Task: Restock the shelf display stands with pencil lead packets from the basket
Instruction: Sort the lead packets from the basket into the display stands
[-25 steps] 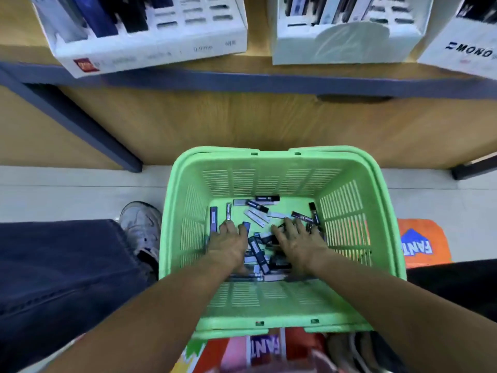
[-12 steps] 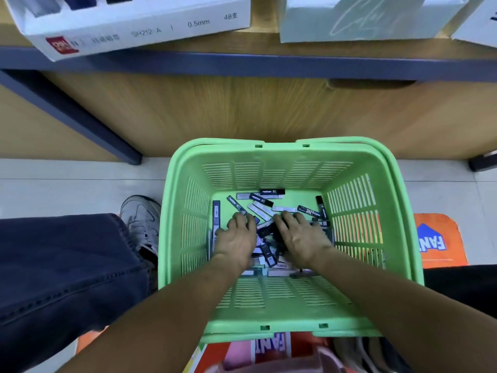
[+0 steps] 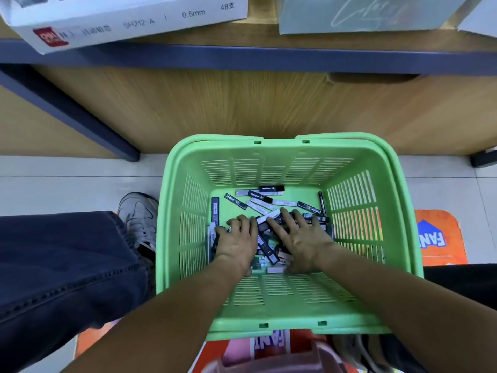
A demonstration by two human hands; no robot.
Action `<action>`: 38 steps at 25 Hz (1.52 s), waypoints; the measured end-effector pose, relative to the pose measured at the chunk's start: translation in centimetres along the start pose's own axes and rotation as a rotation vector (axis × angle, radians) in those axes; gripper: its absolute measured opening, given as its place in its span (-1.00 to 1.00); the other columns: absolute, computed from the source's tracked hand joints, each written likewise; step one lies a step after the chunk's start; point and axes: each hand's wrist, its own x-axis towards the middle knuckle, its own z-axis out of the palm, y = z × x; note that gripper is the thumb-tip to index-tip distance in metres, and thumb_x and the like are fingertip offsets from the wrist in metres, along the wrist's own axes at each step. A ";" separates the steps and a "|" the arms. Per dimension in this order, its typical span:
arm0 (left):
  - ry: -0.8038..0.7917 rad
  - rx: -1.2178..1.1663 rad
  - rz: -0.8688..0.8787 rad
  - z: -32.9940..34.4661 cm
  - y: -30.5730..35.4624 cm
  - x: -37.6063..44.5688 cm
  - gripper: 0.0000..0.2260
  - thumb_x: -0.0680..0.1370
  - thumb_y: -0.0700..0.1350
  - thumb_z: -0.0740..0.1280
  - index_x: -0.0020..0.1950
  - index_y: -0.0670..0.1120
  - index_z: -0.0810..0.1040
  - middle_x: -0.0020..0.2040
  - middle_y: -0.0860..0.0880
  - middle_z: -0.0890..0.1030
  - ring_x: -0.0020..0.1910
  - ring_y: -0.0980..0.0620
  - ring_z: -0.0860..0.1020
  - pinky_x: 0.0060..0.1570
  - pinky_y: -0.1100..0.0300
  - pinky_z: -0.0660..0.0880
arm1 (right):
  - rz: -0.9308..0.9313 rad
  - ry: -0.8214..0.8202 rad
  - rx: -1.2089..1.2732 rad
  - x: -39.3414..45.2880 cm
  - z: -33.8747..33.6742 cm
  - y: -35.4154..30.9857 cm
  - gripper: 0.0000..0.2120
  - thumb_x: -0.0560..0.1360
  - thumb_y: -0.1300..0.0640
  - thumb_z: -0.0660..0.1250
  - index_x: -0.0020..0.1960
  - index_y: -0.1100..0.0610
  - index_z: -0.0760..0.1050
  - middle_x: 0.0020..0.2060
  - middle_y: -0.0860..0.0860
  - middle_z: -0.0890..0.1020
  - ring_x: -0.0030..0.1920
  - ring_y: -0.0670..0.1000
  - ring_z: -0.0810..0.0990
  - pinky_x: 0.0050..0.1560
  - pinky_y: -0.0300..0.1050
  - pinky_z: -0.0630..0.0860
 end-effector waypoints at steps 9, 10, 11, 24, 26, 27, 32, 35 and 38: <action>0.083 -0.196 -0.036 -0.5 -0.7 2.0 -0.17 0.40 0.13 0.52 0.46 -0.19 0.16 0.29 -0.16 0.32 0.24 -0.13 0.36 0.18 -0.08 0.45 | 0.087 0.143 0.098 1.3 -1.2 0.3 0.10 0.46 -0.30 0.38 0.62 0.02 -0.31 0.46 0.10 0.18 0.42 0.17 0.27 0.29 0.21 0.46; 0.097 -0.276 -0.074 -0.6 -0.9 2.3 -0.25 0.42 0.08 0.51 0.43 -0.18 0.20 0.29 -0.15 0.33 0.24 -0.12 0.36 0.18 -0.07 0.44 | 0.123 0.182 0.181 1.8 -1.6 0.7 0.03 0.47 -0.28 0.37 0.62 0.02 -0.24 0.40 0.09 0.22 0.37 0.16 0.30 0.22 0.17 0.51; 0.111 -0.357 -0.114 -0.8 -1.3 2.7 -0.30 0.43 0.05 0.50 0.40 -0.16 0.22 0.28 -0.14 0.33 0.24 -0.12 0.35 0.17 -0.04 0.45 | 0.164 0.220 0.270 2.4 -2.0 1.0 -0.04 0.50 -0.25 0.36 0.62 0.03 -0.17 0.35 0.10 0.24 0.34 0.16 0.32 0.18 0.15 0.55; 0.198 -0.736 -0.459 0.3 0.6 2.9 -0.58 0.56 -0.10 0.38 0.32 -0.19 0.31 0.27 -0.19 0.41 0.29 -0.17 0.37 0.18 -0.01 0.43 | 0.285 0.289 0.444 3.2 -1.8 -1.2 -0.25 0.44 -0.19 0.48 0.40 0.14 0.18 0.27 0.13 0.31 0.29 0.19 0.34 0.22 0.12 0.50; 0.220 -0.769 -0.483 0.6 0.7 3.3 -0.63 0.58 -0.13 0.37 0.30 -0.21 0.33 0.26 -0.20 0.43 0.27 -0.17 0.38 0.17 -0.01 0.44 | 0.311 0.282 0.513 3.4 -1.9 -1.8 -0.30 0.45 -0.14 0.49 0.36 0.15 0.21 0.25 0.14 0.35 0.28 0.20 0.37 0.23 0.11 0.49; 0.237 -0.803 -0.472 0.7 0.5 3.5 -0.65 0.58 -0.14 0.36 0.29 -0.22 0.35 0.24 -0.21 0.44 0.26 -0.17 0.39 0.18 0.01 0.44 | 0.321 0.282 0.549 3.6 -1.9 -2.1 -0.32 0.45 -0.13 0.49 0.34 0.16 0.23 0.25 0.16 0.37 0.27 0.20 0.39 0.24 0.08 0.48; 0.329 -1.041 -0.486 -0.3 0.2 3.8 -0.78 0.59 -0.14 0.36 0.12 -0.28 0.49 0.08 -0.24 0.56 0.06 -0.17 0.55 -0.02 0.04 0.52 | 0.380 0.267 0.979 4.5 -2.6 -4.1 -0.46 0.50 0.03 0.47 0.28 0.22 0.26 0.14 0.17 0.50 0.14 0.20 0.53 -0.01 -0.03 0.46; 0.258 -1.222 -0.561 -1.3 0.3 4.2 -0.77 0.61 -0.11 0.33 0.10 -0.28 0.51 0.07 -0.25 0.59 0.03 -0.20 0.59 -0.08 0.04 0.53 | 0.457 0.222 1.112 4.7 -3.0 -4.2 -0.57 0.49 0.09 0.46 0.20 0.23 0.33 -0.02 0.11 0.55 -0.02 0.14 0.55 -0.14 -0.09 0.43; 0.176 -1.370 -0.609 -2.0 0.1 4.4 -0.74 0.63 -0.07 0.30 0.11 -0.27 0.52 0.06 -0.24 0.62 -0.08 -0.17 0.56 -0.22 0.10 0.45 | 0.455 0.106 1.168 4.8 -3.2 -3.4 -0.71 0.42 0.22 0.44 0.10 0.19 0.46 -0.07 0.10 0.61 -0.08 0.10 0.57 -0.19 -0.12 0.48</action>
